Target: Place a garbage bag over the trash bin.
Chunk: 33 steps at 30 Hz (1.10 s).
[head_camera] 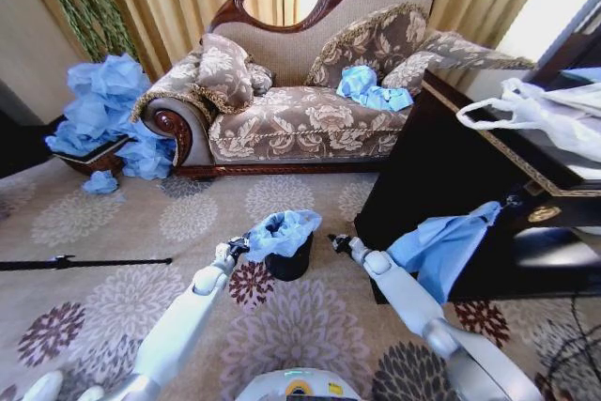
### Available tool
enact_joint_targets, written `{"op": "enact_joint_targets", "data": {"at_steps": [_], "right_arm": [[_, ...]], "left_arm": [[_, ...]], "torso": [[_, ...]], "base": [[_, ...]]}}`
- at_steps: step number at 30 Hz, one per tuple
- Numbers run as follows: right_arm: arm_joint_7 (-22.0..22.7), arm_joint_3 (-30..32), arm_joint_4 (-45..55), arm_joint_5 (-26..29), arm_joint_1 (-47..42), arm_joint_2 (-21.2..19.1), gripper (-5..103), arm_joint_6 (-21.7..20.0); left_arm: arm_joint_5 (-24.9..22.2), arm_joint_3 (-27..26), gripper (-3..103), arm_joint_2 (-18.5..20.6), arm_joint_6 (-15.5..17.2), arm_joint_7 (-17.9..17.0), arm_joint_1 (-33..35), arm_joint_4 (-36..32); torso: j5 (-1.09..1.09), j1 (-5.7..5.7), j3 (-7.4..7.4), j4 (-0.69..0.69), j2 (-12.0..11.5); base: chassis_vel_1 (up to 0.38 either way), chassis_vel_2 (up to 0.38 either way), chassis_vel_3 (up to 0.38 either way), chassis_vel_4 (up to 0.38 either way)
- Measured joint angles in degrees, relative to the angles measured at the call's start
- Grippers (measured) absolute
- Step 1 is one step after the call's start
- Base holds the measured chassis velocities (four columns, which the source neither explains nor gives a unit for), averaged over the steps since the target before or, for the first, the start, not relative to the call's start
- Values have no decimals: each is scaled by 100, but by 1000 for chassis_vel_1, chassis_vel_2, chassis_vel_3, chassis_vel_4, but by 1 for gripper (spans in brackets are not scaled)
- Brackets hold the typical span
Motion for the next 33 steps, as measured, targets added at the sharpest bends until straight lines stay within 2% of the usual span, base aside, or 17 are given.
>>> {"op": "enact_joint_targets", "data": {"at_steps": [5,9,11,12,13,15,16,17,18,20,21,23,25,28,30,31,33], "right_arm": [[122,99,128,76,-156,-56,0,-21],[479,178,456,455,-338,-71,0,-142],[968,272,1033,865,-565,-126,0,-370],[1328,317,1541,1096,-739,-197,0,-604],[1328,317,1541,1096,-739,-197,0,-604],[1926,295,2446,1540,-987,-359,0,-1106],[2385,211,3090,1899,-1060,-456,0,-1464],[2385,211,3090,1899,-1060,-456,0,-1464],[2640,155,3408,2106,-1061,-486,0,-1639],[3610,-211,4305,3007,-907,-554,0,-2197],[3610,-211,4305,3007,-907,-554,0,-2197],[4366,-654,4915,4091,-584,-495,0,-2601],[4508,-758,4984,4318,-503,-449,0,-2670],[5126,-1318,5059,5425,-17,-197,0,-2861],[5331,-1482,5000,5755,132,-89,0,-2900],[5595,-1643,4873,6109,303,81,0,-2919],[5820,-1726,4747,6344,410,248,0,-2922]], "left_arm": [[206,-99,0,-45,-175,0,312,-93],[207,-232,5,-75,-536,36,534,-132],[186,-306,11,-92,-753,35,642,-180],[185,-335,22,-91,-808,35,692,-232],[185,-335,22,-91,-808,35,692,-232],[204,-340,26,-85,-849,38,722,-270],[253,-336,40,-105,-890,57,701,-257],[253,-336,40,-105,-890,57,701,-257],[289,-326,40,-124,-918,76,676,-234],[427,-279,34,-180,-974,108,604,-187],[427,-279,34,-180,-974,108,604,-187],[477,-230,26,-245,-989,116,556,-230],[481,-218,22,-263,-989,113,547,-254],[568,-205,11,-284,-986,106,484,-326],[602,-210,11,-285,-986,108,461,-326],[630,-221,3,-291,-988,108,425,-314],[643,-228,3,-301,-990,108,396,-289]], "torso": [[-1,0,0,-1,1],[0,0,1,2,1],[0,1,1,2,0],[-1,1,1,0,1],[-1,1,1,0,1],[0,0,0,-1,1],[-1,0,1,-3,1],[-1,0,1,-3,1],[0,0,0,-3,1],[-3,1,0,-1,1],[-3,1,0,-1,1],[-3,0,0,2,1],[-2,0,0,1,1],[-1,0,1,-1,1],[-1,1,1,1,1],[-2,0,0,1,1],[-2,0,1,-1,1]], "base": [[0,0,0,0],[0,0,0,0],[0,0,0,0],[0,0,0,0],[0,0,0,0],[0,0,0,0],[0,0,0,0],[0,0,0,0],[0,0,0,0],[0,0,0,0],[0,0,0,0],[0,0,0,0],[0,0,0,0],[0,0,0,0],[0,0,0,0],[0,0,0,0],[0,0,0,0]]}}
